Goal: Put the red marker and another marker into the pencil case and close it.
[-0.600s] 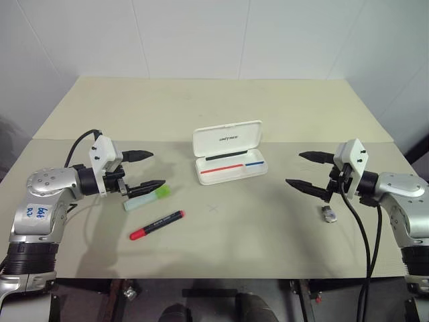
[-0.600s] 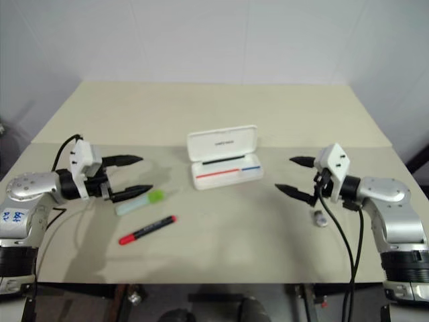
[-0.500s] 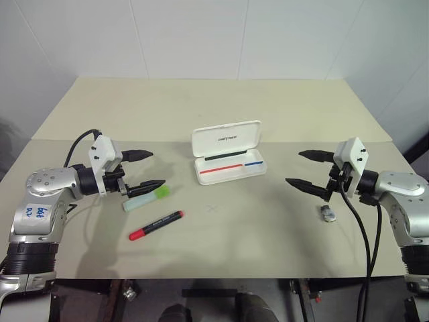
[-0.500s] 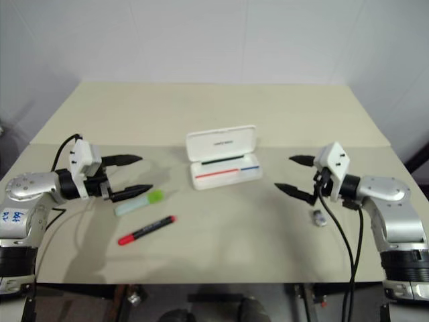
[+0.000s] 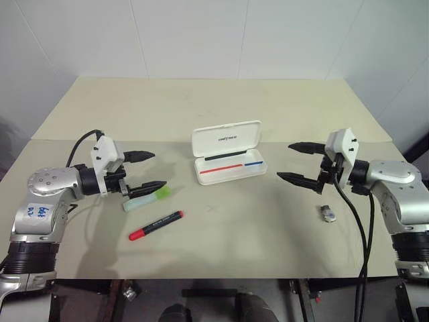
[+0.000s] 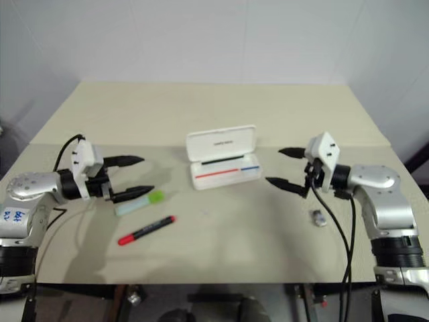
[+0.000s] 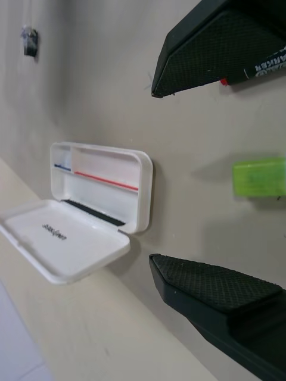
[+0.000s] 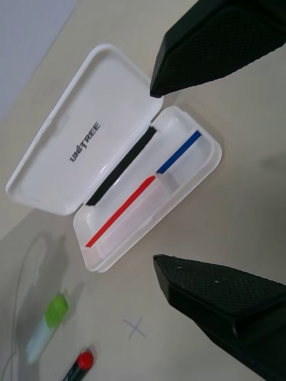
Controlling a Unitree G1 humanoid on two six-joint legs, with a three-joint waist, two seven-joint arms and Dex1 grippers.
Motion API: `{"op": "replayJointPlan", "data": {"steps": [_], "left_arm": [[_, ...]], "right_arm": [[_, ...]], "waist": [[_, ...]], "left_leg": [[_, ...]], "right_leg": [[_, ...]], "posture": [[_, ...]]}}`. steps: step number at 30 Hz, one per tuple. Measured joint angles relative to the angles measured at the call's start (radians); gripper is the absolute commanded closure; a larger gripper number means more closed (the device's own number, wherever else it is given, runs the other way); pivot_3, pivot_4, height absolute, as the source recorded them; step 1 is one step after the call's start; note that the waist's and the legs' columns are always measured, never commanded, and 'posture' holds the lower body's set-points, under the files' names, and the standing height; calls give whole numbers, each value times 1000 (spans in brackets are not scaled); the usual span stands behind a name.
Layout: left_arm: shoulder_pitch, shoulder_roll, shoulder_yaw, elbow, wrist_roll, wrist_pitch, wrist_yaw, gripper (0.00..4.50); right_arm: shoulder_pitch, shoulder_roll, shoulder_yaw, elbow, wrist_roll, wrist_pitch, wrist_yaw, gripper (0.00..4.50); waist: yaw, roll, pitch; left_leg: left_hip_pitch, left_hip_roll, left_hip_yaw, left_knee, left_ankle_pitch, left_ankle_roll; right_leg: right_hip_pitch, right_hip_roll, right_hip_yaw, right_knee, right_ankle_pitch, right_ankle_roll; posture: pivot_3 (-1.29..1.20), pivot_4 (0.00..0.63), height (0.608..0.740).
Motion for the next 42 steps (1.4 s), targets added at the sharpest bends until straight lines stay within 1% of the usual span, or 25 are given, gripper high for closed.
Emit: {"op": "replayJointPlan", "data": {"steps": [2, 4, 8, 15, 20, 26, 39, 42], "left_arm": [[-16, 0, -10, -2, 2, 0, -4, 646], [-28, -3, -30, 2, 13, 0, -5, 1227], [-70, -31, -77, 36, 38, 6, 3, 2608], [-220, -151, -254, 136, 169, 51, 45, 2608], [-263, -189, -346, 179, 229, 57, 30, 2608], [-318, -203, -394, 209, 302, 77, 23, 2608], [-375, -239, -452, 281, 373, 87, -23, 2608], [-405, -250, -471, 329, 403, 74, -24, 2608]], "right_arm": [[-2, 10, 4, -1, 0, 0, 2, 0], [3, 16, 6, -5, 0, 0, 2, 0], [24, 34, 6, -34, 1, 1, -12, 0], [55, 78, 7, -59, 4, 0, -35, 0], [58, 80, 7, -80, 6, 3, -34, 0], [61, 80, 6, -85, 8, 3, -35, 0], [125, 91, -1, -159, 27, 10, -91, 0], [135, 93, -4, -172, 32, 11, -108, 0]], "waist": [[1, 0, 0], [2, 0, 0], [3, 0, 0], [4, 0, 0], [-1, 0, 0], [3, 0, 0], [3, 0, 0], [4, 0, 0]], "left_leg": [[0, 0, 0, 0, 0, 0], [-1, 0, 0, 0, 0, 0], [-1, -1, 0, 0, 0, 0], [-1, -4, 0, 1, 0, -1], [-1, -2, 0, 1, 1, -2], [-1, -3, 0, 2, 1, -1], [-1, -3, 0, 2, 1, -2], [-1, -3, 0, 2, 1, -1]], "right_leg": [[0, 0, 0, 0, 0, 0], [0, 0, 0, 1, 0, 0], [0, 0, 0, 3, 0, 0], [0, 1, -1, 3, 0, 0], [-1, 3, 1, 3, 0, 0], [-1, 3, 1, 5, 0, 0], [-1, 3, 1, 6, 0, 0], [-1, 3, 1, 6, 0, 0]], "posture": [[0, 150, 740], [0, 150, 740], [0, 150, 740], [0, 150, 740], [0, 150, 740], [0, 150, 740], [0, 150, 740], [0, 150, 740]]}}
